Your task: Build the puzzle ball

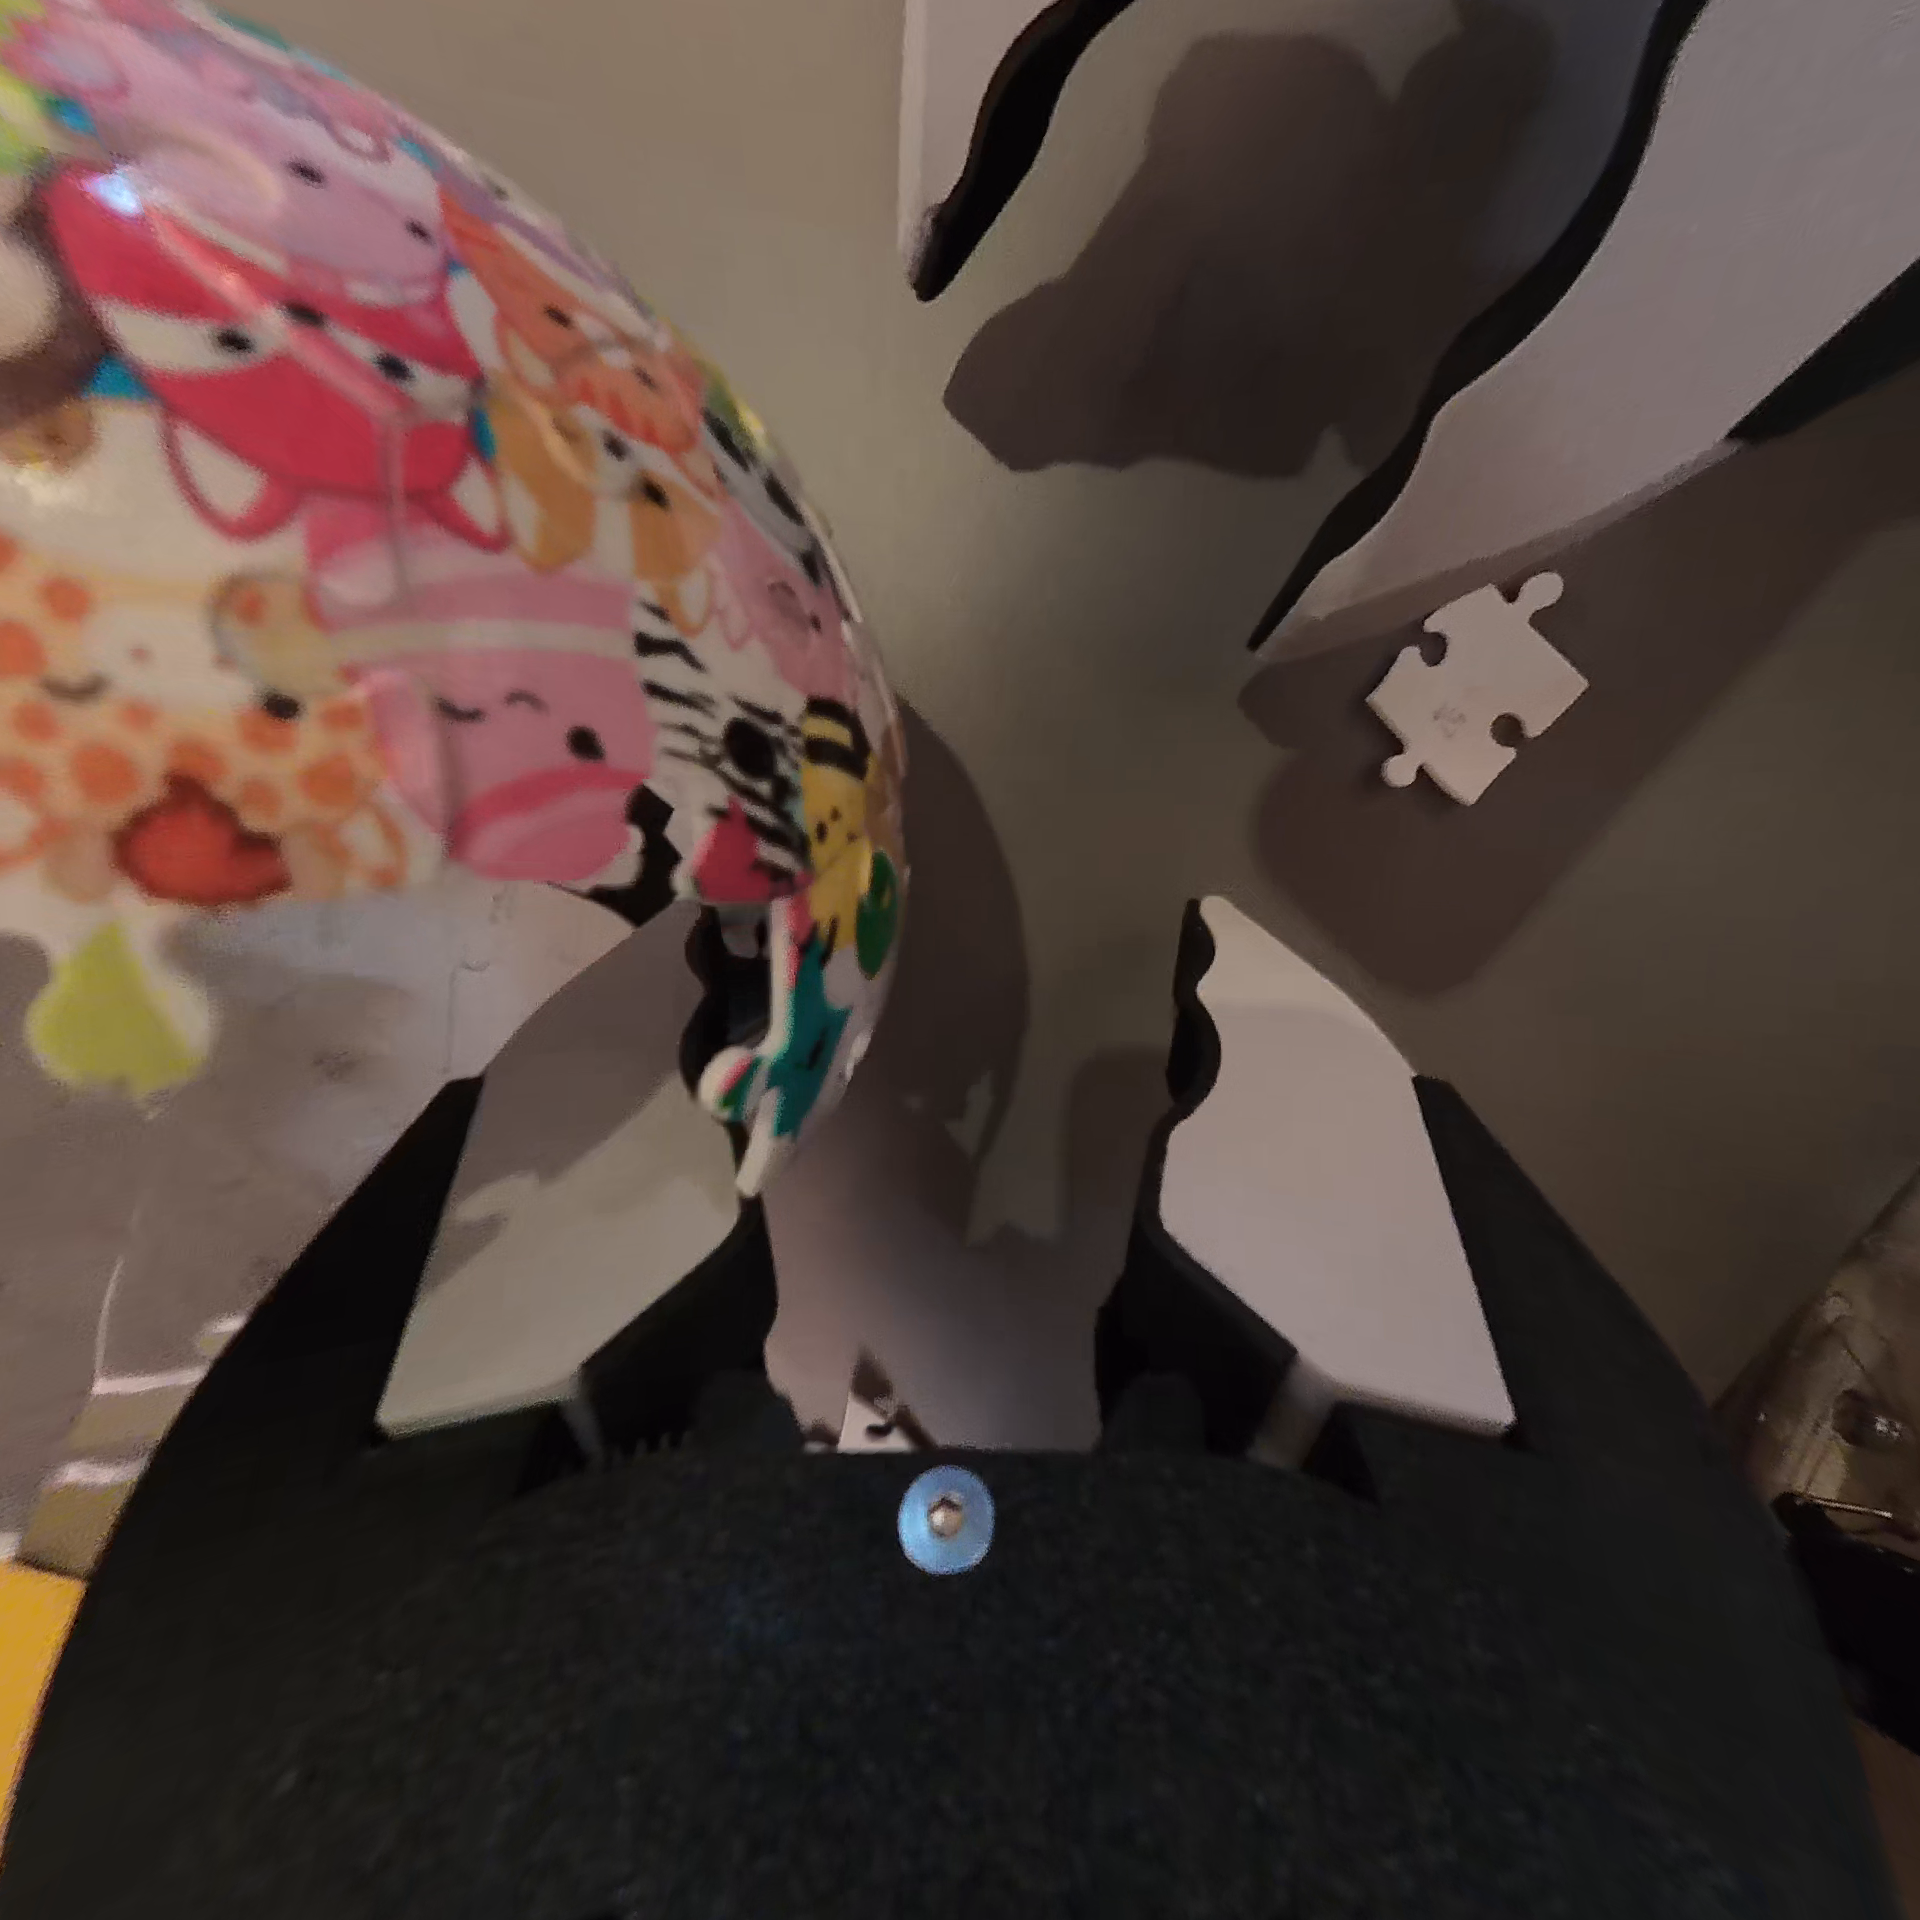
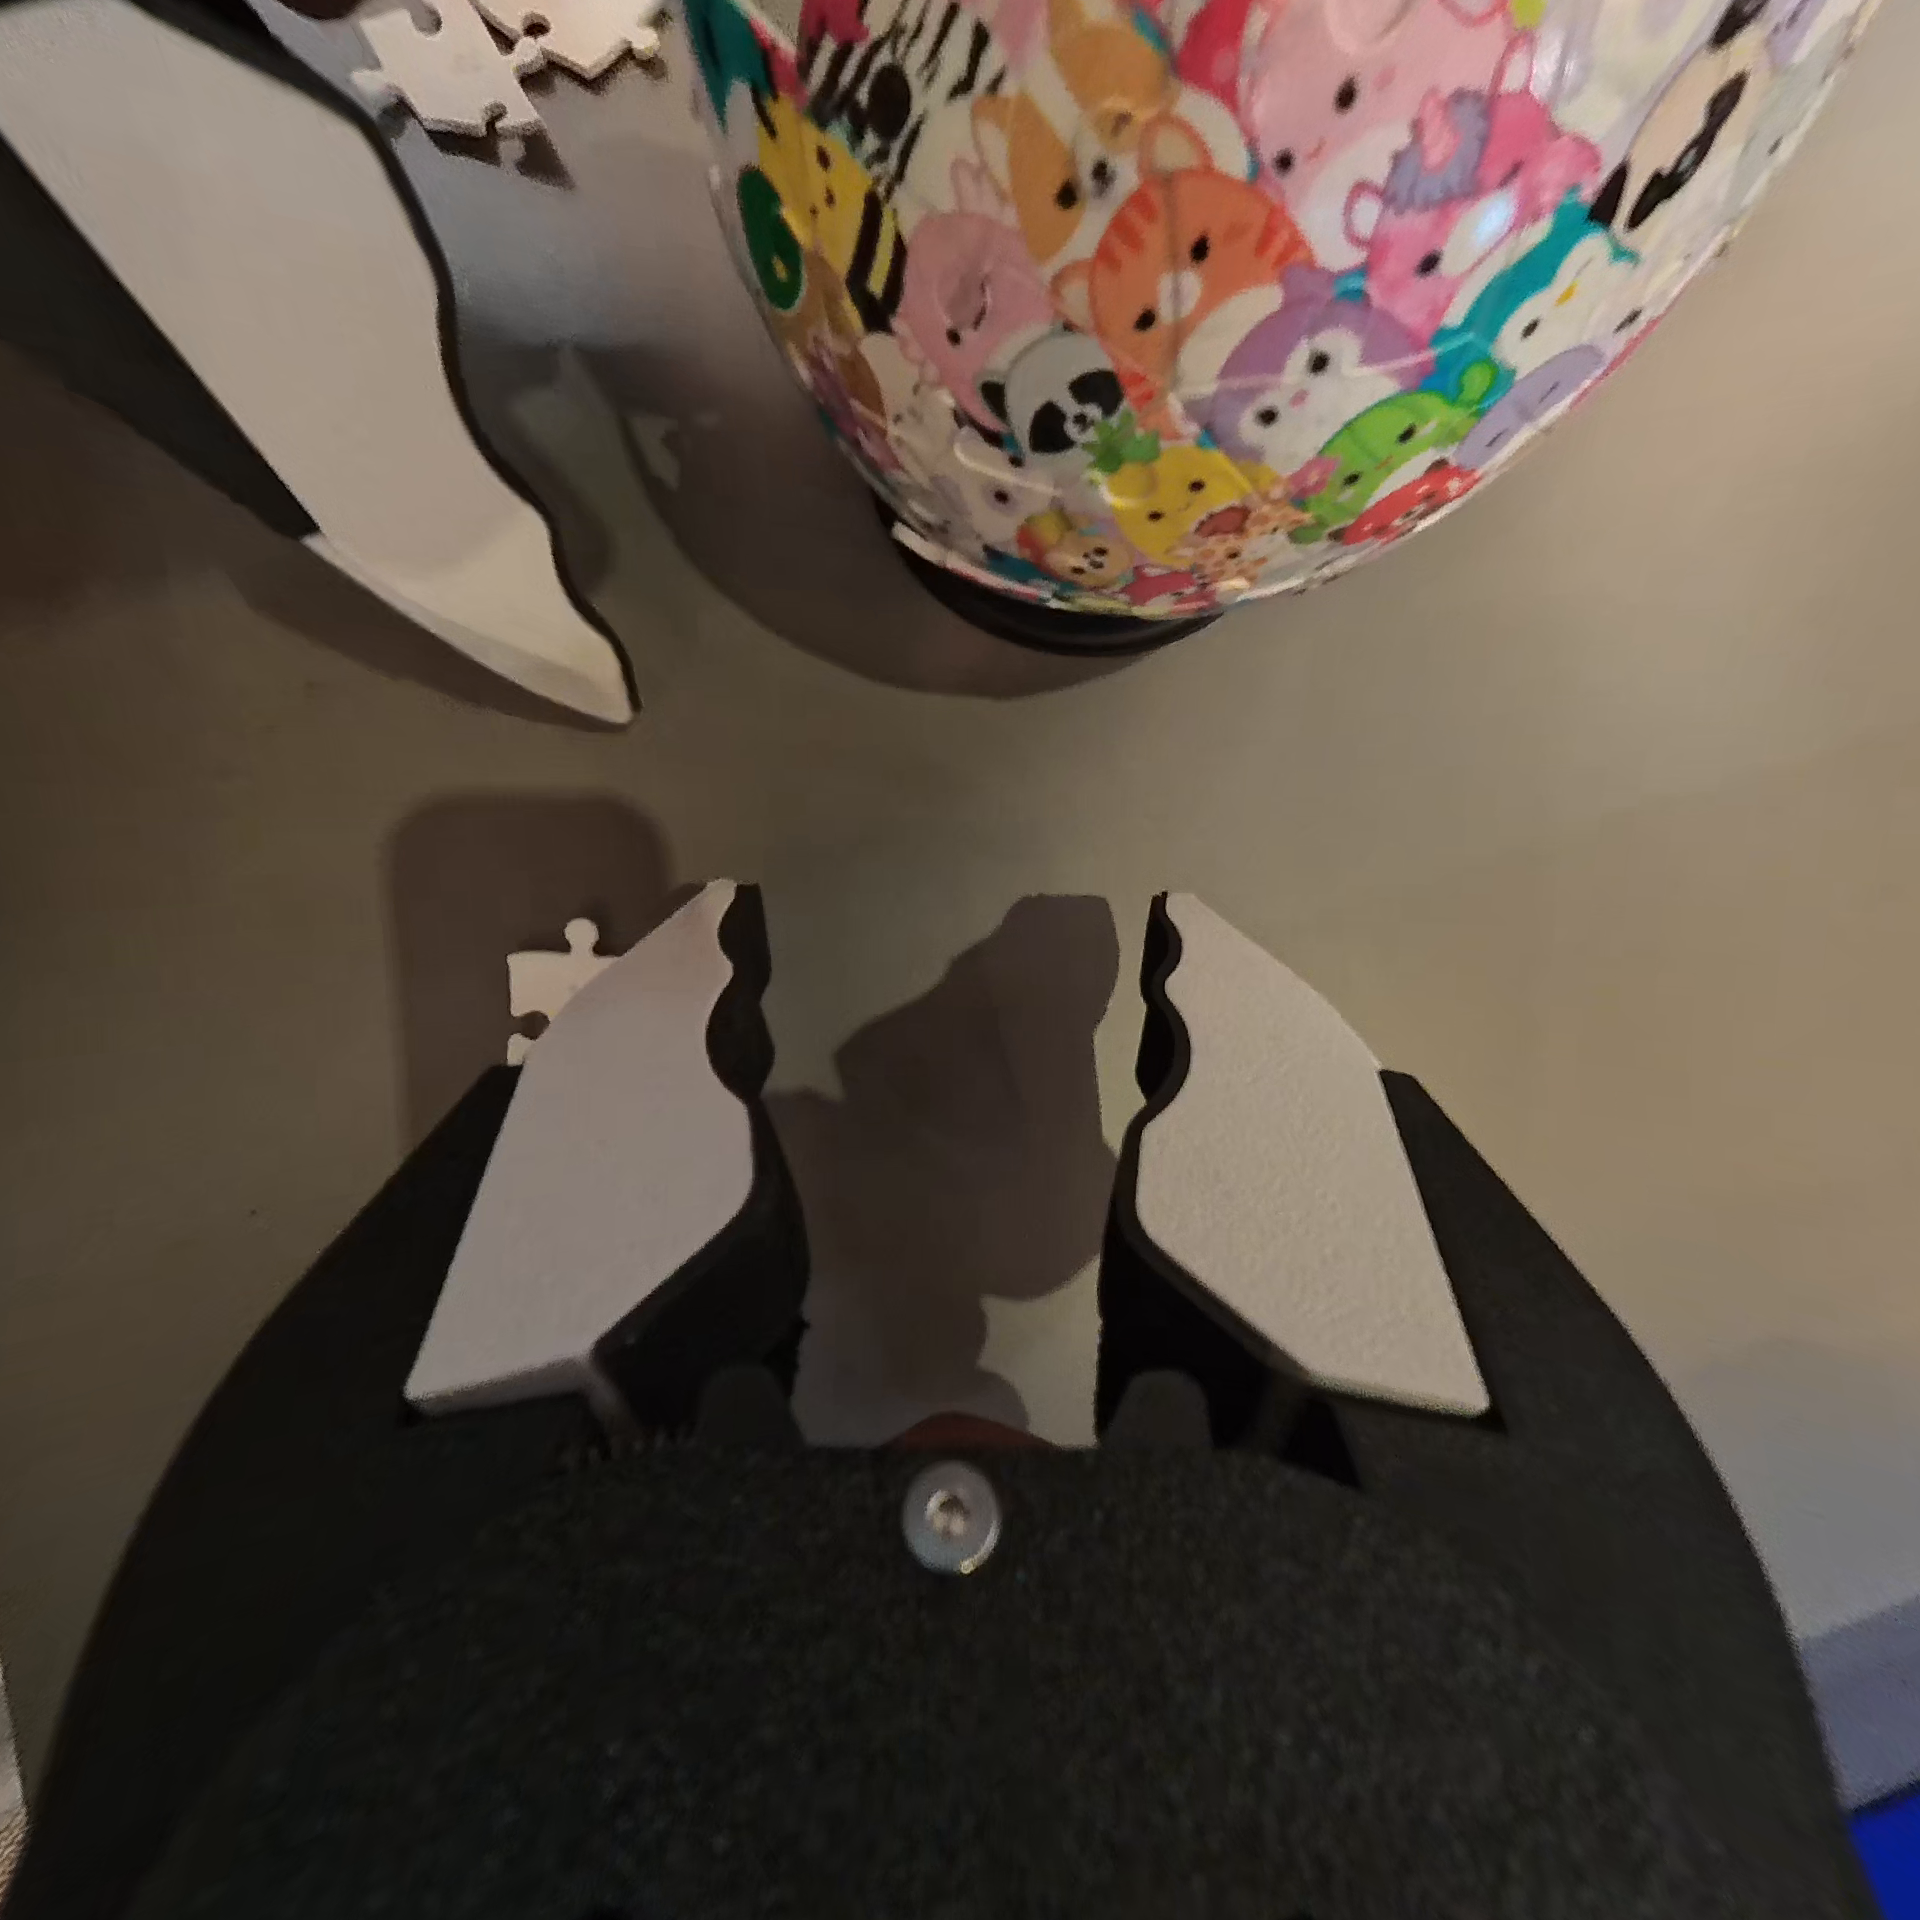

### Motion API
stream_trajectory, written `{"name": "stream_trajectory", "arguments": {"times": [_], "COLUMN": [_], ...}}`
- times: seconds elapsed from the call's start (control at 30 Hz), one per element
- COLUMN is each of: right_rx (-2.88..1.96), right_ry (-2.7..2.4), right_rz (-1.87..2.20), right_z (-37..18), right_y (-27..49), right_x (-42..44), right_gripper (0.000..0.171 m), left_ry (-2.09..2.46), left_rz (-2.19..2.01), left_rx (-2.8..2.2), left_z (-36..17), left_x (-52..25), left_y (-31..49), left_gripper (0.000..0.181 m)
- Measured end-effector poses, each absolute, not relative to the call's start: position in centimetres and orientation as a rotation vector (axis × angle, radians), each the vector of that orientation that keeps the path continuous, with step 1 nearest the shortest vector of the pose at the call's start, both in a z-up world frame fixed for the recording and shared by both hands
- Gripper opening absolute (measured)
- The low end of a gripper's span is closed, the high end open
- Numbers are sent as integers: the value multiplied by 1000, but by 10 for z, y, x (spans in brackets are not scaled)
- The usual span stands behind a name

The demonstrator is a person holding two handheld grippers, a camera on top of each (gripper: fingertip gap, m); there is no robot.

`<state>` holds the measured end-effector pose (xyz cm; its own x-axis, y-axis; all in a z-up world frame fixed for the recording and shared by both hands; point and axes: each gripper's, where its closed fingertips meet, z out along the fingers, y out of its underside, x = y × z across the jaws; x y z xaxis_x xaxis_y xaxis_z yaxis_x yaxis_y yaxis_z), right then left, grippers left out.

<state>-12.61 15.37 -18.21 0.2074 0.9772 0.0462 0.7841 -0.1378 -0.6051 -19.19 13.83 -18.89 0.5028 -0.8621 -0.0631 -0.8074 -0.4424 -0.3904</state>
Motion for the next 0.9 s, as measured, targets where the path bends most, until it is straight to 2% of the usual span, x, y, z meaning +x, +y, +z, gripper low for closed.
{"name": "stream_trajectory", "arguments": {"times": [0.43, 0.9], "right_rx": [-1979, -1989], "right_ry": [-1627, -1630], "right_rz": [495, 484], "right_z": [-182, -184], "right_y": [153, 152], "right_x": [-122, -118], "right_gripper": [68, 68], "left_ry": [1306, 1376], "left_rz": [-284, -141], "left_rx": [-2403, -2389], "left_z": [-182, -195], "left_x": [-183, -192], "left_y": [130, 139], "left_gripper": [84, 88]}}
